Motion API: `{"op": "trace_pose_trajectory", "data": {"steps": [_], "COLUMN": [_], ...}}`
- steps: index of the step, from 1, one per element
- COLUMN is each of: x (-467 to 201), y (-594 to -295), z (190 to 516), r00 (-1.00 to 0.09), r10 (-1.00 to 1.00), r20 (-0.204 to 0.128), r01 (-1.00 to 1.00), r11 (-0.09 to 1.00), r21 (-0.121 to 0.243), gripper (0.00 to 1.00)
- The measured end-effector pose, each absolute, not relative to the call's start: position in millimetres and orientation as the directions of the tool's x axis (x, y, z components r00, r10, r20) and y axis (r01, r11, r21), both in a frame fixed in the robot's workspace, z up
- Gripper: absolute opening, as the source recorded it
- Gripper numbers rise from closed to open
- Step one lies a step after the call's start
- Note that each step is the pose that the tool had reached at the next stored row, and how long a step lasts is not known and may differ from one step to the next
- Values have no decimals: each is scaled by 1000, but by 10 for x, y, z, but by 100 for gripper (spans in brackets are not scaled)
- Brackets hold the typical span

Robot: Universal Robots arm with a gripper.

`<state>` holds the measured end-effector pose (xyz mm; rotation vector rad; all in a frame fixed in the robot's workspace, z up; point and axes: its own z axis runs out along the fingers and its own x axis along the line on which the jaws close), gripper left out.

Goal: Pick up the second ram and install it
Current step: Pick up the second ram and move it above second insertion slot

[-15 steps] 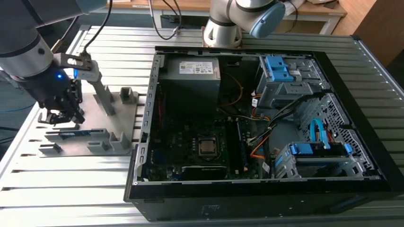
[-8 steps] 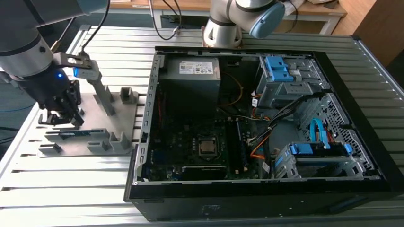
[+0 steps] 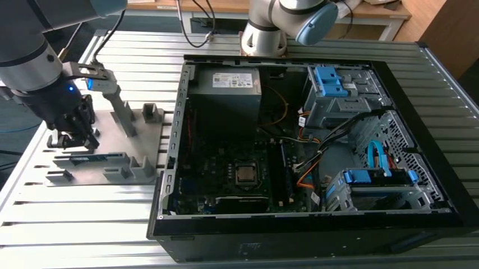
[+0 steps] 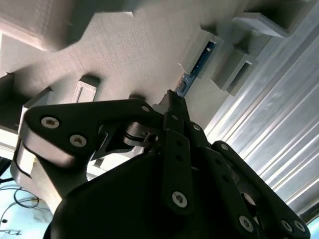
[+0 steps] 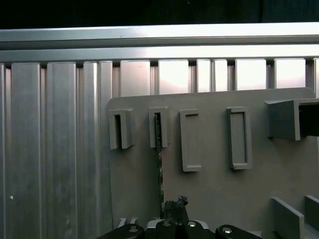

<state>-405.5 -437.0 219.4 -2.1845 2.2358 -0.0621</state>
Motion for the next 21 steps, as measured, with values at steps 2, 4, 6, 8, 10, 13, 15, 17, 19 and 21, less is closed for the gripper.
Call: {"op": "trace_pose_trajectory", "data": {"steps": [2, 4, 6, 8, 10, 13, 15, 17, 19, 21], "x": [-4055, -4055, -4055, -4061, -4070, -4071, -4072, -4074, -4083, -4096], "y": [-4371, -4371, -4371, -4393, -4446, -4501, -4501, -4501, -4502, -4502], "z": [2195, 2194, 2195, 2193, 2183, 2133, 2097, 2062, 2025, 1989], "r00": [-23, -23, -23, -22, -21, -17, -15, -13, -11, -10], "r10": [-1000, -1000, -1000, -1000, -1000, -1000, -1000, -1000, -1000, -1000], "r20": [17, 17, 17, 17, 17, 17, 17, 15, 13, 10], "r01": [-999, -999, -999, -999, -999, -999, -999, -999, -999, -999], "r11": [23, 22, 22, 21, 20, 17, 14, 13, 11, 10], "r21": [-39, -39, -39, -39, -39, -39, -39, -39, -39, -39], "gripper": [11, 17, 30, 30, 30, 30, 30, 30, 30, 30]}}
